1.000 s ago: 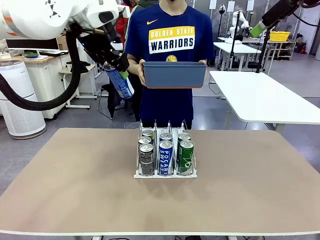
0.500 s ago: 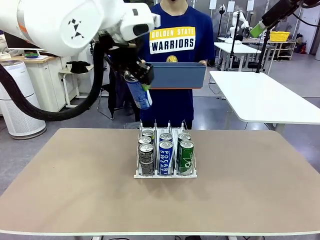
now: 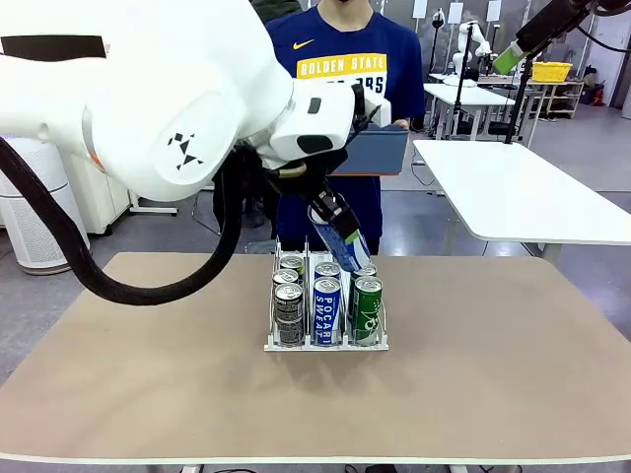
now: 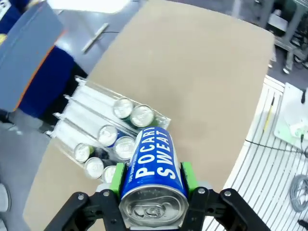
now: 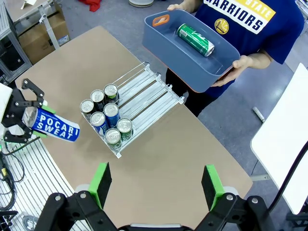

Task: Fill the beverage cans into the dispenser.
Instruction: Place the picked Ionic drink in the line of the Automatic Can Dispenser with the same cans.

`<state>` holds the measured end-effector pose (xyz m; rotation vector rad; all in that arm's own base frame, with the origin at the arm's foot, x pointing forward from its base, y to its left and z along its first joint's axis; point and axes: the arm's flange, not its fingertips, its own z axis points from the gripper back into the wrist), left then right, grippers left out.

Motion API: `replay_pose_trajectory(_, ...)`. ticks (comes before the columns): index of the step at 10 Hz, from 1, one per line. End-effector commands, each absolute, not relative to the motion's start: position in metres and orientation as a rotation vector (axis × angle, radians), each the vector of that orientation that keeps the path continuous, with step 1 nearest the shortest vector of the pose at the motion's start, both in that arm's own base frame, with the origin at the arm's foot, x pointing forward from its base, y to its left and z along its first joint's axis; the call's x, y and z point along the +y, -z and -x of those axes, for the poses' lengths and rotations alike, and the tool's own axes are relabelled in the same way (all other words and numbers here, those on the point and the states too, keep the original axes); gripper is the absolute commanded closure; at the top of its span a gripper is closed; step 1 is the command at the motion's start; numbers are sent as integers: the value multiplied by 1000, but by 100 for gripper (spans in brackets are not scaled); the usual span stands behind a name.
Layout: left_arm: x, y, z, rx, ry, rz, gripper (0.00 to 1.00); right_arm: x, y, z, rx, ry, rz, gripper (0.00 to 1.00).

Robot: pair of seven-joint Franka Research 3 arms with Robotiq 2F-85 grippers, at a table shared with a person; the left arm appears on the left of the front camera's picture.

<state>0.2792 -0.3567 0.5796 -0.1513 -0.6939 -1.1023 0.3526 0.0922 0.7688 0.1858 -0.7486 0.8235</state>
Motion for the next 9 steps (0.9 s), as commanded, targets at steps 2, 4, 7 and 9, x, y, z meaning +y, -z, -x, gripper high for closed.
replay_pose_trajectory(2, -357, -580, -279, -694, 1102, 151, 43, 93, -769, -352, -749, -823, -186, 0)
replay_pose_trajectory(4, -351, -573, -289, -665, 1118, 170, 43, 93, -769, -352, -749, -823, -186, 0)
replay_pose_trajectory(7, -349, -561, -289, -609, 1123, 117, 100, 93, -769, -352, -749, -823, -186, 0)
replay_pose_trajectory(9, -361, -547, -281, -602, 1005, 75, 57, 93, -769, -352, -749, -823, -186, 0)
